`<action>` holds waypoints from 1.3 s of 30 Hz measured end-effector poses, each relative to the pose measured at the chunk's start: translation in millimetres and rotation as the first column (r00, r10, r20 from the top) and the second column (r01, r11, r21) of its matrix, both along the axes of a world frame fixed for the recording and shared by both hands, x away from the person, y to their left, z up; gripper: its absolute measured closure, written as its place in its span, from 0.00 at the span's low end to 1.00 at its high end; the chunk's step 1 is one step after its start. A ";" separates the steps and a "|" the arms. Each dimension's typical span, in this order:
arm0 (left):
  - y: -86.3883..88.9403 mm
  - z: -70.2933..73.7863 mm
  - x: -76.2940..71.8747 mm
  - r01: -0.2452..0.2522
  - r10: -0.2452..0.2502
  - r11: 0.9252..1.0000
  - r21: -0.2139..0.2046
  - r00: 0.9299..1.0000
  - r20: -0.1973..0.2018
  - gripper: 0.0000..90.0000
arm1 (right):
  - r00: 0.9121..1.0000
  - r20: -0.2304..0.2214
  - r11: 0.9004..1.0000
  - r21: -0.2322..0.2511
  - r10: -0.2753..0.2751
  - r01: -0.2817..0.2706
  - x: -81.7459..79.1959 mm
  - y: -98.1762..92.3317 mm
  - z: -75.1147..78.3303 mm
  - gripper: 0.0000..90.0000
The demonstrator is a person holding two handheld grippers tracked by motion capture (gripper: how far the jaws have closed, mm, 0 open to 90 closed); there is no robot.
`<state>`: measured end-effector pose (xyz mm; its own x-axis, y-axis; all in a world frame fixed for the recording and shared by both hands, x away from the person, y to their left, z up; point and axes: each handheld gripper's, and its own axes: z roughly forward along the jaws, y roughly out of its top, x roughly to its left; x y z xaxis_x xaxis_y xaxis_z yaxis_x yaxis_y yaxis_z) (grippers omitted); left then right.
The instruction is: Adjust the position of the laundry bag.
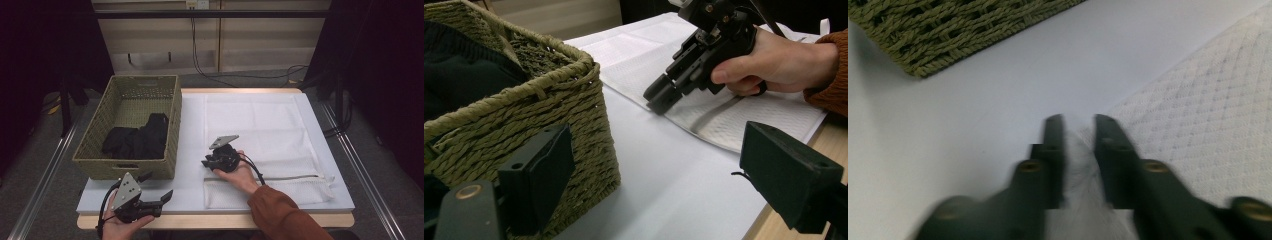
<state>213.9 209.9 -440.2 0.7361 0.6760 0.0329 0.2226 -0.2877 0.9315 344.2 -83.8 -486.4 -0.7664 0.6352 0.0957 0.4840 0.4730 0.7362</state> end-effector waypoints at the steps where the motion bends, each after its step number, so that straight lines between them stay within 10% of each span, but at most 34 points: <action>1: -0.1 0.2 -0.2 -0.003 0.003 1.000 0.004 1.000 -0.001 0.15 | 1.000 0.003 1.000 -0.002 0.003 -0.003 0.6 -0.7 -0.1 0.95; 39: 0.8 0.5 -0.2 -0.001 0.001 1.000 0.001 1.000 -0.003 0.15 | 0.998 -0.011 0.991 0.120 0.065 -0.063 4.5 37.3 0.1 0.98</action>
